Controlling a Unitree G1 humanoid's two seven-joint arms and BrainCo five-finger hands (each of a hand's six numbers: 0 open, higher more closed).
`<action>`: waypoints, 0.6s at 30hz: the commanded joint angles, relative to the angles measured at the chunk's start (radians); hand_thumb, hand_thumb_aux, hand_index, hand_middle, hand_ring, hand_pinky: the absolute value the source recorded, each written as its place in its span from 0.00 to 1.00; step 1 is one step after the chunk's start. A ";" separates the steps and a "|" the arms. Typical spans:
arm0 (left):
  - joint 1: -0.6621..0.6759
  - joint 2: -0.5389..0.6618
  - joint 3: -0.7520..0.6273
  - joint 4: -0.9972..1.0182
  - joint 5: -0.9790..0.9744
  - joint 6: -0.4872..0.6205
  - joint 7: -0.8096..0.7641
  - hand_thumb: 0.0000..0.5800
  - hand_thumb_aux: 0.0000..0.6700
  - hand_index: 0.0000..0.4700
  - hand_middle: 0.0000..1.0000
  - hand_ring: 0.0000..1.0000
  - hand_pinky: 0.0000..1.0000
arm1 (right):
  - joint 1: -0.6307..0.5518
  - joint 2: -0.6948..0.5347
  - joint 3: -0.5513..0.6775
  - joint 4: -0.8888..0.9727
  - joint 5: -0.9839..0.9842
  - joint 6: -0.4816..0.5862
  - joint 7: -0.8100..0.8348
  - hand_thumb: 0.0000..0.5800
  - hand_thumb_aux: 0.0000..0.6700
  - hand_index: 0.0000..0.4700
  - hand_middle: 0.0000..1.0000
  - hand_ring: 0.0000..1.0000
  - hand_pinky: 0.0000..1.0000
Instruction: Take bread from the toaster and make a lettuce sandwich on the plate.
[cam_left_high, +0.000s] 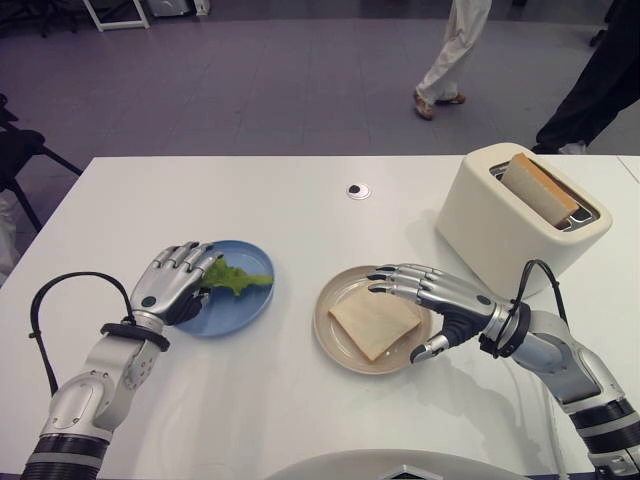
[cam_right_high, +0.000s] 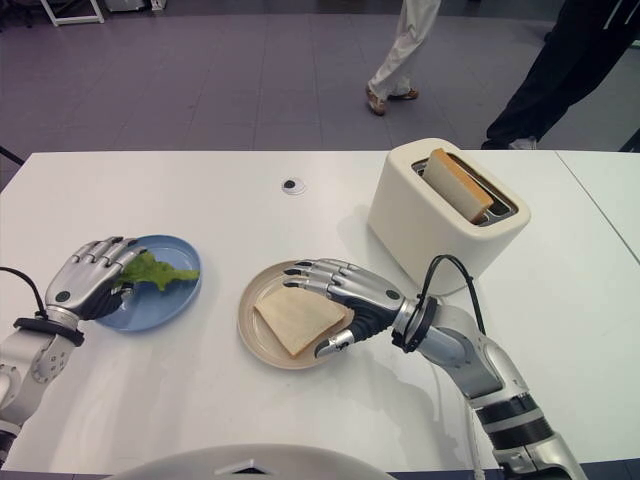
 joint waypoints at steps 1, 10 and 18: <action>0.024 0.005 0.056 -0.057 -0.064 -0.014 0.001 1.00 1.00 1.00 0.00 0.00 0.00 | -0.009 0.007 -0.020 0.009 -0.020 -0.001 -0.013 0.00 0.00 0.00 0.00 0.00 0.00; 0.032 -0.005 0.054 -0.058 -0.117 -0.052 -0.037 1.00 1.00 1.00 0.00 0.00 0.00 | 0.004 0.023 -0.036 0.026 -0.025 -0.001 -0.048 0.00 0.00 0.00 0.00 0.00 0.00; 0.006 -0.034 -0.010 0.053 -0.183 -0.044 -0.124 0.00 0.00 0.00 0.00 0.00 0.00 | 0.004 0.026 -0.024 0.039 -0.021 -0.008 -0.043 0.00 0.00 0.00 0.00 0.00 0.00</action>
